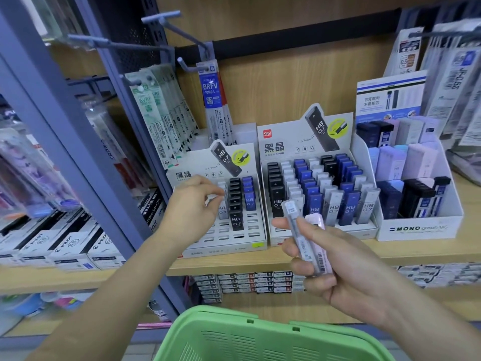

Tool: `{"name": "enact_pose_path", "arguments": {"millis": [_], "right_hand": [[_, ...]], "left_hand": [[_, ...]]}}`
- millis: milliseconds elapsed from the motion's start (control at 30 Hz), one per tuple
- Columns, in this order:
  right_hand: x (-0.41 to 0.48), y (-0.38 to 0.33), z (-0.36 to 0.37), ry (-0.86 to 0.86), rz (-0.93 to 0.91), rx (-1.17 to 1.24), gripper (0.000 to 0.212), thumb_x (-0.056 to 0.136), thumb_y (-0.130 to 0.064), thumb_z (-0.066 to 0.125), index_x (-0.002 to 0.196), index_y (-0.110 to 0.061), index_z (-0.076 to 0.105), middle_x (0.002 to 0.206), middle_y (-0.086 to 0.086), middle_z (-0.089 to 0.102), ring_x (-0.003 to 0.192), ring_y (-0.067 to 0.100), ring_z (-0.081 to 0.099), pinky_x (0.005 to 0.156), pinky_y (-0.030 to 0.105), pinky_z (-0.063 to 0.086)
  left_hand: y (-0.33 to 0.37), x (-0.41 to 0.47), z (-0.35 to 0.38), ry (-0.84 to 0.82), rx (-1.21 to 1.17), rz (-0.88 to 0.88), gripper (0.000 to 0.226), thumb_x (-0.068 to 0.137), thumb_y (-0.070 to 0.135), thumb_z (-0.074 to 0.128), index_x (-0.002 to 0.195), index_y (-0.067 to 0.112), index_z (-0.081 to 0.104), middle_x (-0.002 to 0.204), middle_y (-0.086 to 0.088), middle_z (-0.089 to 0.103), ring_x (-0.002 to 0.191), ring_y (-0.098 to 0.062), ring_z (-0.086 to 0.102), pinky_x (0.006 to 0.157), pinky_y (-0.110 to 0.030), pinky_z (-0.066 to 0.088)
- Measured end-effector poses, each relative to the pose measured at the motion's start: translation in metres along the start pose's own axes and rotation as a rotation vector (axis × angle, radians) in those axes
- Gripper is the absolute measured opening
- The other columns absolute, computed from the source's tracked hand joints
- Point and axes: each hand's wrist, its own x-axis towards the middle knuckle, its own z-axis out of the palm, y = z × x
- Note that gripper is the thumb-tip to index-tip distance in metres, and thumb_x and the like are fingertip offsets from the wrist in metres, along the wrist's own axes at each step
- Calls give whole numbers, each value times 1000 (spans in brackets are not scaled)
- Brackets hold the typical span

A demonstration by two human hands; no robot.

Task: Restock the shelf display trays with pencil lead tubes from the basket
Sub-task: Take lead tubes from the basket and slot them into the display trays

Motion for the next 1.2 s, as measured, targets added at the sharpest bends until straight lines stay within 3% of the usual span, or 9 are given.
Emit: {"name": "enact_pose_path", "arguments": {"millis": [67,133,267,500,600,700,800,967,1200], "right_hand": [[-1,-1,1,-1,-17,-13,31,87,-34,61,107,-14,75,68,5,57,44,9,43,33,13,18],[-2,-2,2,-8,-34,-48,31,84,-36,62,102,-15,77,71,7,63,44,11,48,33,13,19],[-5,-4,4,-30,-32,-115,34,77,-41,64,93,-16,79,71,9,67,42,12,49,32,13,19],[-7,-3,-1,-39,-58,-163,35,82,-41,64,97,-9,65,72,9,61,40,9,36,31,12,18],[-7,-4,-4,-13,-106,-284,28,81,-42,64,90,-16,64,75,10,64,44,11,38,34,13,20],[-12,-6,-7,72,-114,-602,31,85,-52,58,91,-24,68,74,5,70,41,11,40,35,15,25],[-17,-11,-18,136,-94,-814,25,88,-51,61,101,-30,61,79,2,64,44,10,38,42,17,30],[-24,-32,-44,191,-125,-661,18,99,-13,53,111,-23,63,86,6,67,58,13,49,49,21,39],[-38,-68,-78,295,-304,-457,26,103,-18,44,104,-10,69,78,14,69,42,12,33,37,18,23]], "left_hand": [[20,-1,-9,-90,-224,-49,18,90,12,64,100,25,72,89,10,67,78,-8,59,73,-17,45],[45,-4,-21,-322,-588,-94,24,89,7,65,105,23,70,99,5,72,84,-8,64,74,-19,53],[72,-8,-26,-579,-766,-3,40,82,-2,67,117,16,65,108,6,71,90,-10,66,76,-21,53],[70,-9,-25,-453,-853,-118,31,67,18,73,85,-5,62,66,-8,67,57,-15,61,57,-21,53],[72,-9,-26,-469,-852,-166,26,67,14,74,84,-3,64,64,-13,67,54,-17,63,53,-21,54],[71,-7,-25,-503,-818,-165,13,73,3,71,85,-2,69,68,-14,70,61,-17,67,59,-23,57],[77,-3,-25,-326,-866,-171,8,81,-1,66,85,3,71,73,-13,72,65,-17,68,62,-22,57],[104,19,-23,52,-855,-92,14,84,1,67,85,14,72,66,0,71,60,-11,65,59,-18,53],[149,62,15,98,-555,61,10,83,18,74,92,20,77,69,24,68,69,2,65,75,-17,53]]}}
